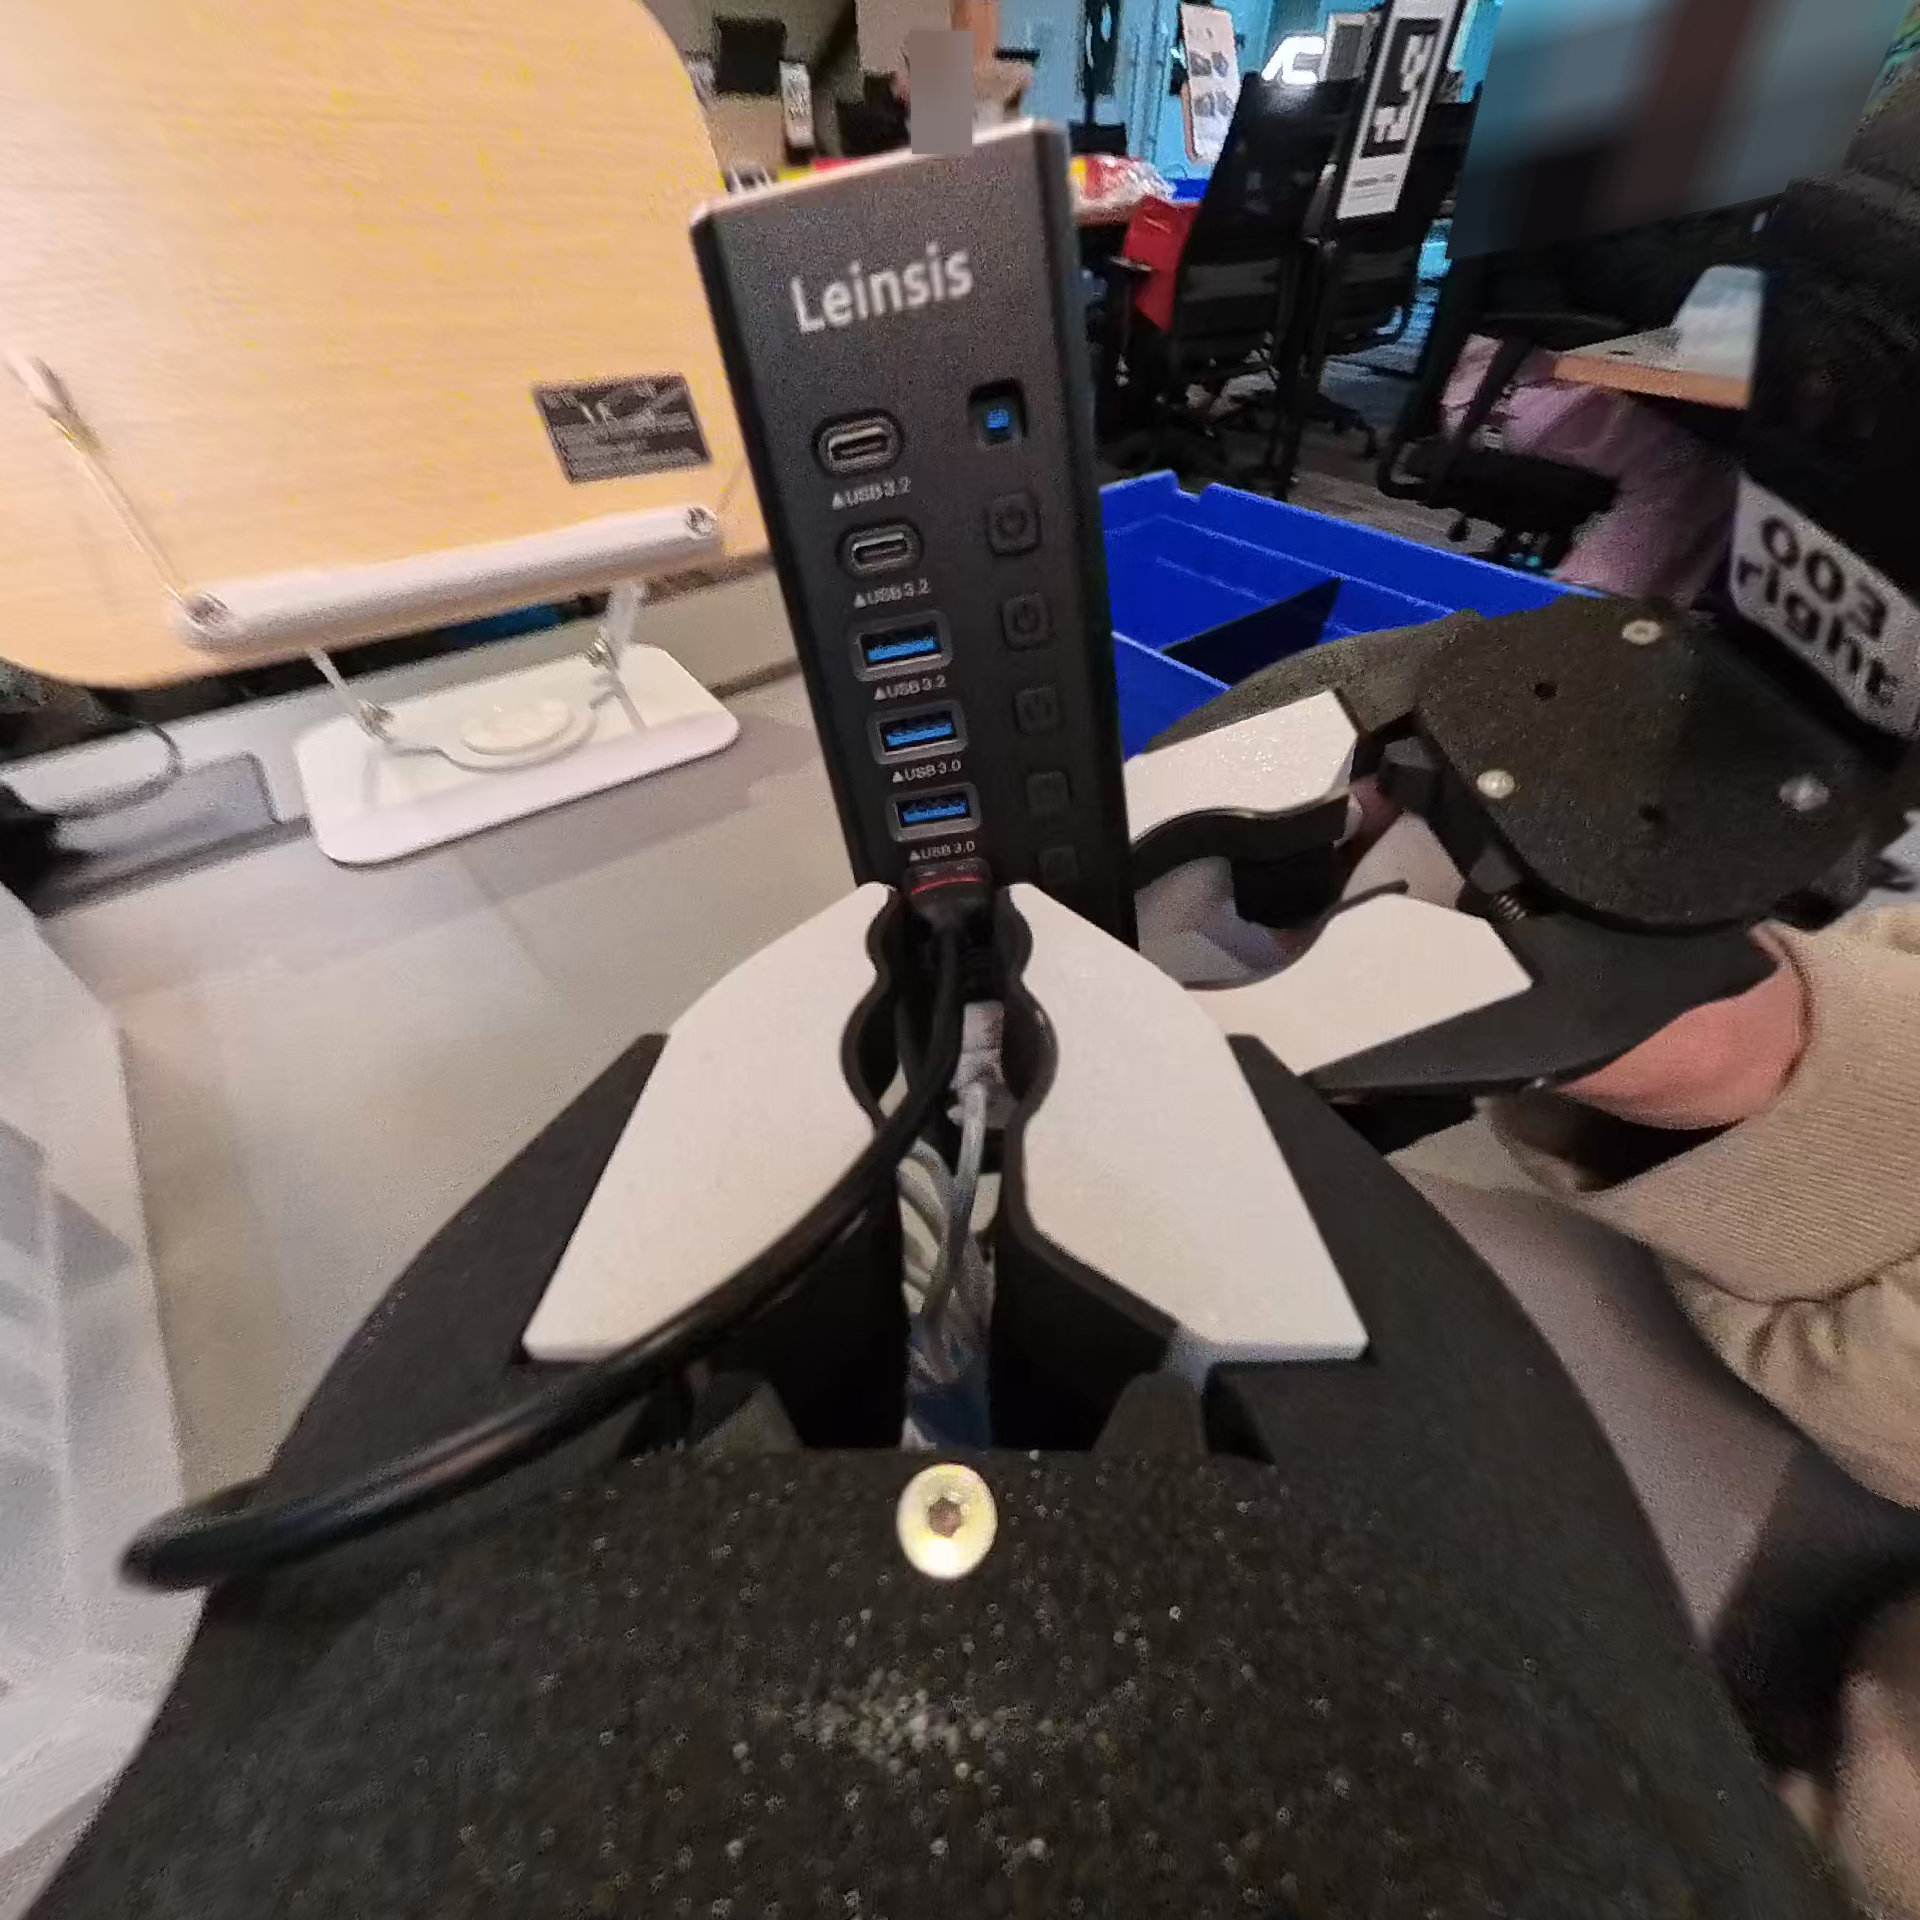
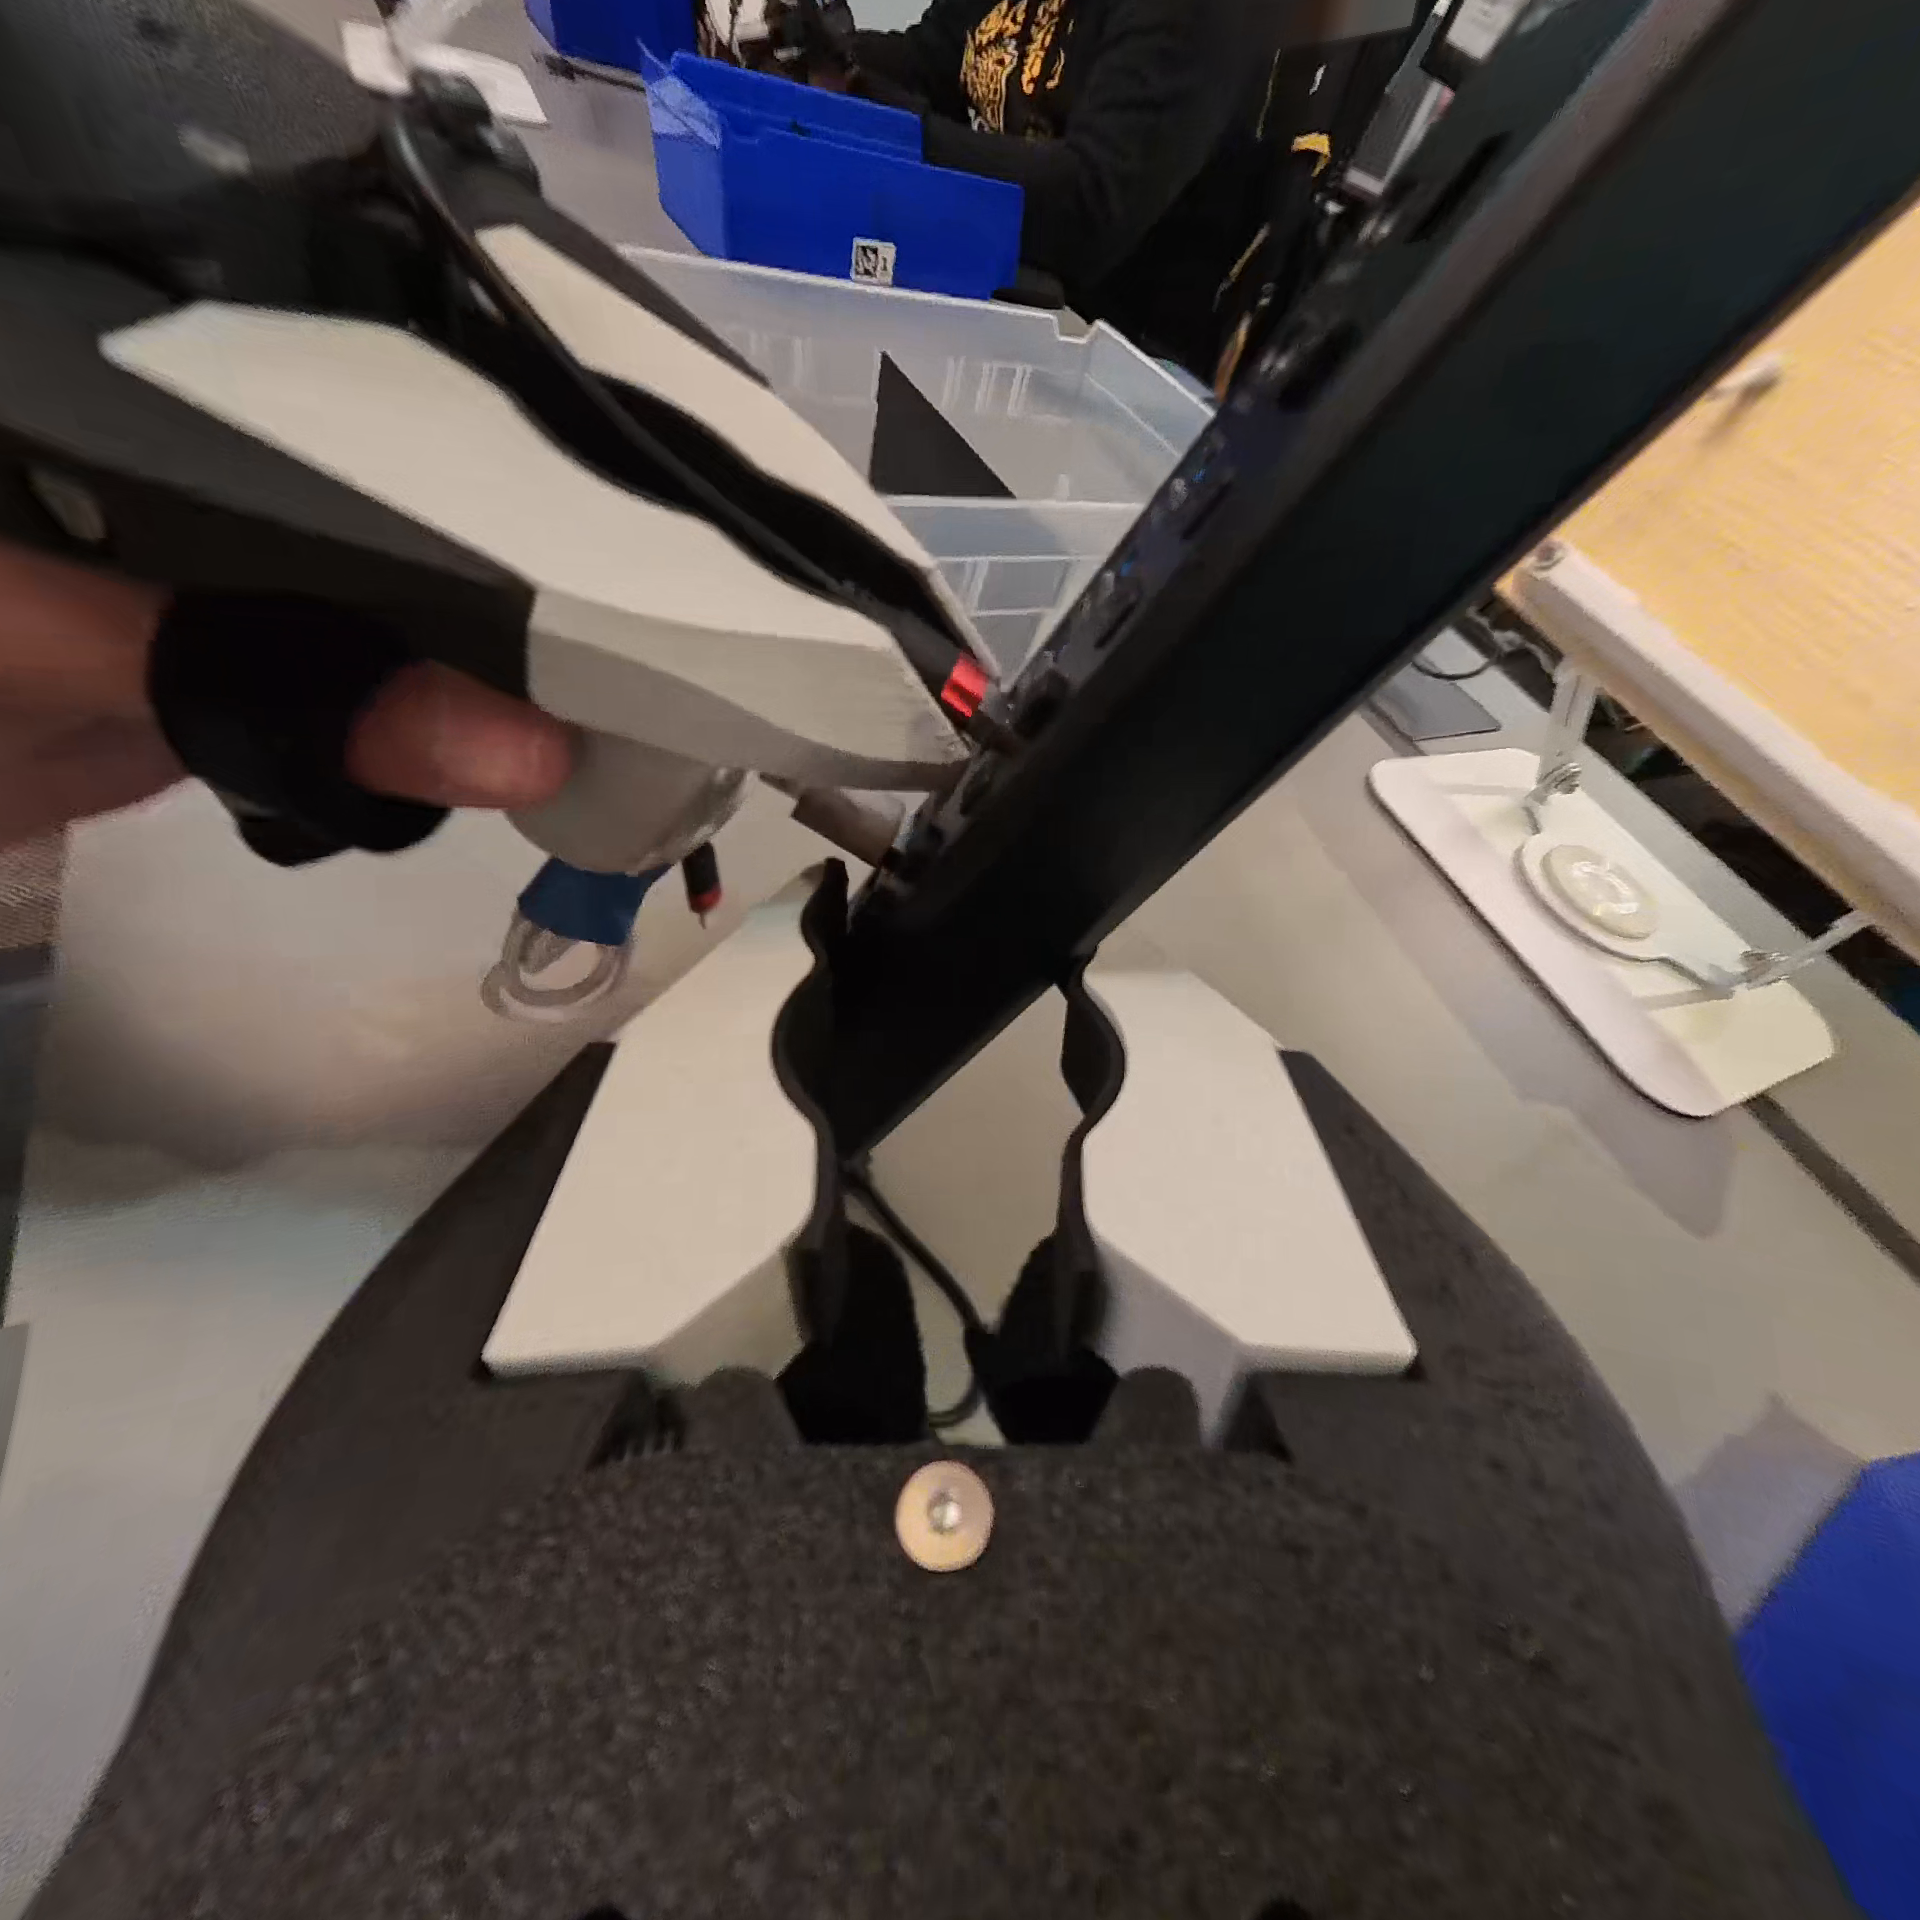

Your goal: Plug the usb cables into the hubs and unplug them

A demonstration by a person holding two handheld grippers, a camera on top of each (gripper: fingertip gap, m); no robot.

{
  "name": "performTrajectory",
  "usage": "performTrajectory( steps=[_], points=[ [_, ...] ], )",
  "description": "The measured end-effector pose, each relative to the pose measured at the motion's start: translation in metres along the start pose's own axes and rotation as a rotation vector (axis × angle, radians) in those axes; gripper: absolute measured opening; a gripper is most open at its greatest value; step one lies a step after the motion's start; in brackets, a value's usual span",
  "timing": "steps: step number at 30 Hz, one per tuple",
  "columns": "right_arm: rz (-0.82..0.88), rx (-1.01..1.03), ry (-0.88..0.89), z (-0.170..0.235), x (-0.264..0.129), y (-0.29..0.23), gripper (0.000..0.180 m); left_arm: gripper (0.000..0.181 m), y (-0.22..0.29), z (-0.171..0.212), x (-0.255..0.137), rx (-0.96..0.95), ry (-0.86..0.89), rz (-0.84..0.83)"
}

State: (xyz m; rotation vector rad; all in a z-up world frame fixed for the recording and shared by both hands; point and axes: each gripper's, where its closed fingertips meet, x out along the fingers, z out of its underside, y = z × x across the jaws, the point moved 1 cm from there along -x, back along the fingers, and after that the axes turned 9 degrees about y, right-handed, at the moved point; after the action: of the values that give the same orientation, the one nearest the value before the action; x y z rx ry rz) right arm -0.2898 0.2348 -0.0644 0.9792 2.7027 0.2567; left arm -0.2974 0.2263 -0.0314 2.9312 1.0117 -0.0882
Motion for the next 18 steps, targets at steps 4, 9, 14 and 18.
performTrajectory(
  steps=[4,9,14,18],
  points=[
    [0.040,-0.061,-0.063,0.005,0.002,0.002,0.040,0.017,-0.003,0.005,0.002,-0.045,-0.040,0.003],
    [-0.069,0.071,-0.040,0.007,0.000,0.002,0.038,0.015,-0.004,0.011,0.003,0.035,-0.003,0.026],
    [-0.259,0.341,0.067,-0.001,-0.012,-0.002,0.039,0.014,0.001,0.008,0.003,0.077,0.081,0.052],
    [-0.336,0.473,0.103,0.001,-0.013,-0.004,0.042,0.014,0.004,0.011,0.005,0.085,0.097,0.058]
  ],
)
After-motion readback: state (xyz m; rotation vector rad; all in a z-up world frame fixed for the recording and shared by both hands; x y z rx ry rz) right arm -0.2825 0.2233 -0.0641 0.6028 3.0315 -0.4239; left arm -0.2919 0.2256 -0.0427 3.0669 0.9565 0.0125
